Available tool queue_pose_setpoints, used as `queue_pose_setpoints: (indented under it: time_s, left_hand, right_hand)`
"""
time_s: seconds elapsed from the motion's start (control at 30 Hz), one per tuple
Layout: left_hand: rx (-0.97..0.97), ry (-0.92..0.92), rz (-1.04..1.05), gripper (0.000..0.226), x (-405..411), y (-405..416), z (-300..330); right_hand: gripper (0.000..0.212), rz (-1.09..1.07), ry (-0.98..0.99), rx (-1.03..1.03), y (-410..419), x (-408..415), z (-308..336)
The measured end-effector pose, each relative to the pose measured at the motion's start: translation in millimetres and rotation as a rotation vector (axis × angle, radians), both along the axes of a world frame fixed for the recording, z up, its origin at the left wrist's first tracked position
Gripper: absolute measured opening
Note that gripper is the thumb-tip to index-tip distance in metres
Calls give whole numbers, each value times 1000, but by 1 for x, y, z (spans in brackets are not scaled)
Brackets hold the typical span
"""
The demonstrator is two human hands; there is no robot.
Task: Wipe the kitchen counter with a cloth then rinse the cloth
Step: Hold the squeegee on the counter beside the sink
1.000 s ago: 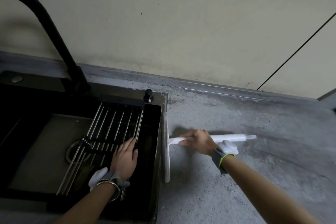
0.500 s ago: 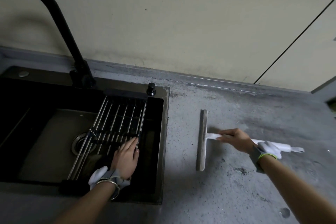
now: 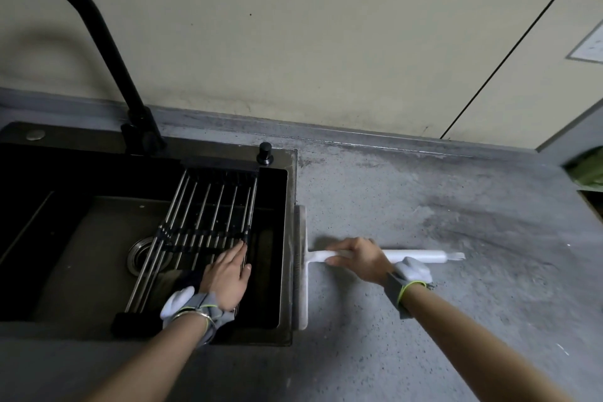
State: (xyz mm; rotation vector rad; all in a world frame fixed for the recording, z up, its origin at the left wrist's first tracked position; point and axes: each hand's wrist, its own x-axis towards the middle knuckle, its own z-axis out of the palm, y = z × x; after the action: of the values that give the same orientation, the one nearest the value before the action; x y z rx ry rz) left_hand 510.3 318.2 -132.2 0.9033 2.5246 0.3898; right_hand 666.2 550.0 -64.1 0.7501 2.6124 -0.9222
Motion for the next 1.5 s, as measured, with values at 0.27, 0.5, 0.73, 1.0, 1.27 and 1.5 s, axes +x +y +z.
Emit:
queue_pose_setpoints:
  time_s: [0.27,0.5,0.73,1.0,1.27,1.5]
  left_hand:
    - [-29,-14,-38,53,2,-5,4]
    - [-40,-14,-105,54,8,-15,6]
    - [-105,-17,-143,55,5,-13,10]
    - [-120,-18,-163,55,7,-13,13]
    - [-104,-25,-87,55,16,-5,12]
    - [5,100,22,46,41,22,20]
  right_hand:
    - [34,-202,58,-155,9,32,7]
    - [33,-275,-53,-10,30,100,11]
    - [24,-246,-21,24,2,95,4]
    - [28,-197,38,-44,-44,66,-9]
    - [31,-261,82,-118,-36,71,-8]
    - [20,-353,108,-142,22,124,-9]
